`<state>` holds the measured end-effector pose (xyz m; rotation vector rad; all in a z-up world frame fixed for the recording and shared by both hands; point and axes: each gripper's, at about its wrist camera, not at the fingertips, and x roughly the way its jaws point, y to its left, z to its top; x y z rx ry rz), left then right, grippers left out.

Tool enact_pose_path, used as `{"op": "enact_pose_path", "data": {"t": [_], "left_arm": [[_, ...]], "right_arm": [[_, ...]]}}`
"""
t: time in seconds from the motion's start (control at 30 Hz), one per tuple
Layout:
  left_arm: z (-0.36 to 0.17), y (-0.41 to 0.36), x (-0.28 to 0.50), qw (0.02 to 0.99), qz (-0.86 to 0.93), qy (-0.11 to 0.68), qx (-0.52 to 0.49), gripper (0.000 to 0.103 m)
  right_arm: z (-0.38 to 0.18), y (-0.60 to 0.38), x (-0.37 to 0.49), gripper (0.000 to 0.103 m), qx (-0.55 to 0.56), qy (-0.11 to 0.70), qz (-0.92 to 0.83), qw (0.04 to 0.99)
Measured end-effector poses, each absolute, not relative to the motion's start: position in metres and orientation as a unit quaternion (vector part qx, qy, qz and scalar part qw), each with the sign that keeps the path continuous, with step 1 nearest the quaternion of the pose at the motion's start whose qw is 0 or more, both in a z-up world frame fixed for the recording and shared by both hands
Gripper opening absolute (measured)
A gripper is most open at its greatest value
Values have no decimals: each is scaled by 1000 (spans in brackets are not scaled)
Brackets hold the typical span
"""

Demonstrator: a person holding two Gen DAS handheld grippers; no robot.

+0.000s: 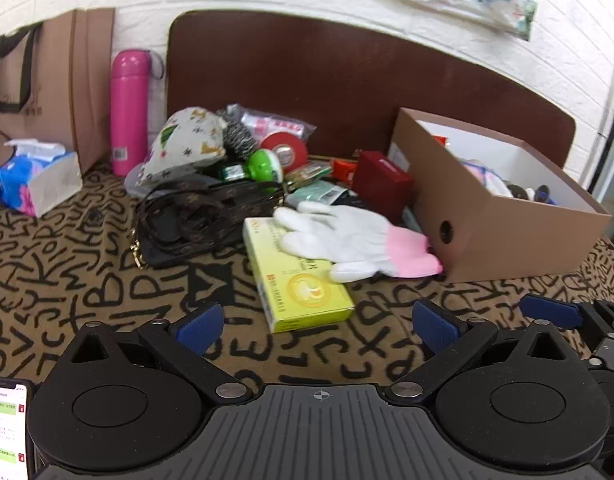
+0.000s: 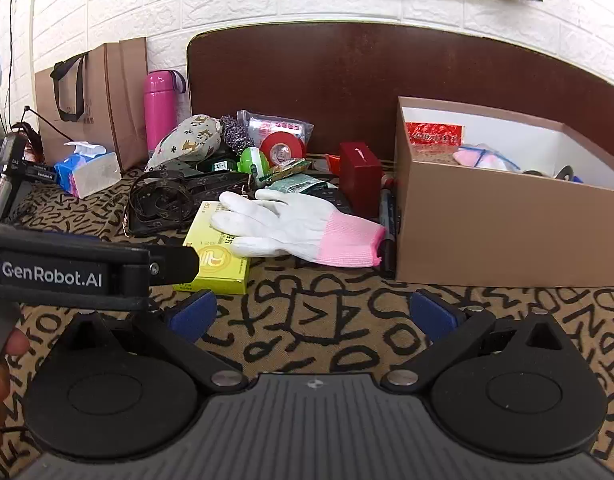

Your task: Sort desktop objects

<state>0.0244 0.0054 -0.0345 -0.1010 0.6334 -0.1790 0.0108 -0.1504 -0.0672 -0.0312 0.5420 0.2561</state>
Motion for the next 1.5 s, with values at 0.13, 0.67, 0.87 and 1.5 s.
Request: {"op": "enact_pose_path", "data": {"t": [0.13,0.67,0.87,1.5], "left_arm": [[-43,13,33,942,-79,322,-58,103],[-65,38,78,927,-72,357,-90,103],[-69,37,100,920,-87,370,-95,100],[-80,34,124,907,-130,388,-94,73]], "right_arm": [[-74,-147,19,103,-6,285,135,949],[-102,-117,57,86,-28,334,195,922],[-103,-107,73,73,-39,333,216,917],[-106,-75,91,49,-78,312,272,907]]}}
